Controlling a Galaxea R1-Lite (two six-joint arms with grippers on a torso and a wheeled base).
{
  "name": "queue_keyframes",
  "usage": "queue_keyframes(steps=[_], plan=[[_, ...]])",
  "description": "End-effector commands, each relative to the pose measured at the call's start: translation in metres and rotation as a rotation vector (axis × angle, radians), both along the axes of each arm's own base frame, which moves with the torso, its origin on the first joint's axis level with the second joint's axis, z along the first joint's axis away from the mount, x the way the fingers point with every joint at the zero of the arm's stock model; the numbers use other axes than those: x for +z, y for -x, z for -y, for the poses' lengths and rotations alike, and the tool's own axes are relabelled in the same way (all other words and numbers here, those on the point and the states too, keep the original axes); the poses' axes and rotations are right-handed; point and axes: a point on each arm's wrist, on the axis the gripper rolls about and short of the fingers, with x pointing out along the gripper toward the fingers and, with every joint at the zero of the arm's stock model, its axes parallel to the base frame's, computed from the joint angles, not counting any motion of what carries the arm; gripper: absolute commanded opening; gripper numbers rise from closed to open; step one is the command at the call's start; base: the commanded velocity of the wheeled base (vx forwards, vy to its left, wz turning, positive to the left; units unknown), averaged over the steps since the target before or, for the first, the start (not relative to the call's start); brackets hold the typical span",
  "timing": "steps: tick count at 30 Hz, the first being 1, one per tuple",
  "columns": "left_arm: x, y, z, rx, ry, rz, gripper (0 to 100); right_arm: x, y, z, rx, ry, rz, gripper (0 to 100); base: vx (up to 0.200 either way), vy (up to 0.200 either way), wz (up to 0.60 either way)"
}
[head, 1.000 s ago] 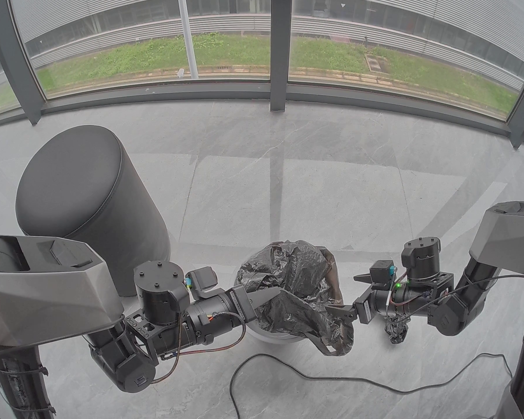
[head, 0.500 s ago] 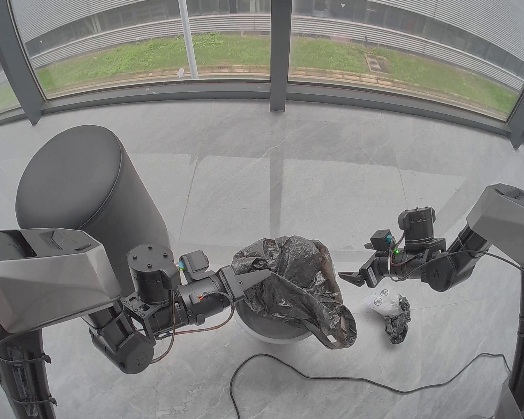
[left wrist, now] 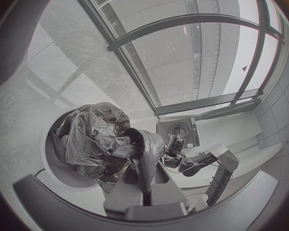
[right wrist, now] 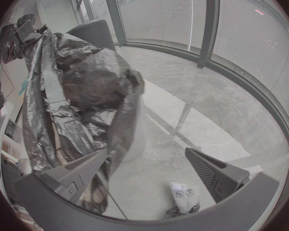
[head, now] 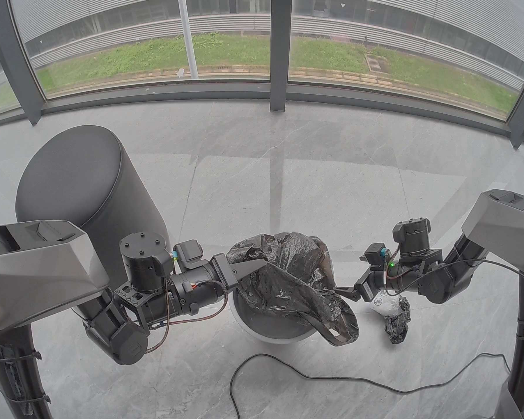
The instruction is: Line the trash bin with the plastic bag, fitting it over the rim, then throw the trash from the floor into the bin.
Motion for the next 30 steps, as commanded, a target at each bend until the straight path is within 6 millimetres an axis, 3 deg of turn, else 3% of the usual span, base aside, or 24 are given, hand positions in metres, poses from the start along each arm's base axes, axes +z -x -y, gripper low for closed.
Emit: queue_keyframes(steps=[1,9,15,17,21,30], plan=[[0.001,0.000,0.000,0.002,0.001,0.001,0,0.009,0.012,-0.013,0.040,-0.010,0.014,100,0.000,0.000,0.00],[0.000,-0.001,0.000,0.006,0.001,0.001,0,0.021,0.021,-0.030,0.088,-0.030,0.043,100,0.000,0.000,0.00],[-0.001,-0.001,0.000,0.006,0.000,0.000,0,0.005,0.026,-0.042,0.118,-0.021,-0.002,100,0.000,0.000,0.00],[-0.002,-0.001,0.000,0.006,-0.001,-0.002,0,-0.008,0.019,-0.057,0.110,-0.060,-0.006,100,0.000,0.000,0.00],[-0.002,-0.001,0.000,0.006,-0.001,-0.002,0,-0.014,0.022,-0.072,0.128,-0.069,-0.021,100,0.000,0.000,0.00],[-0.001,-0.001,0.001,0.003,0.002,0.002,0,-0.019,0.020,-0.076,0.120,-0.059,-0.018,100,0.000,0.000,0.00]])
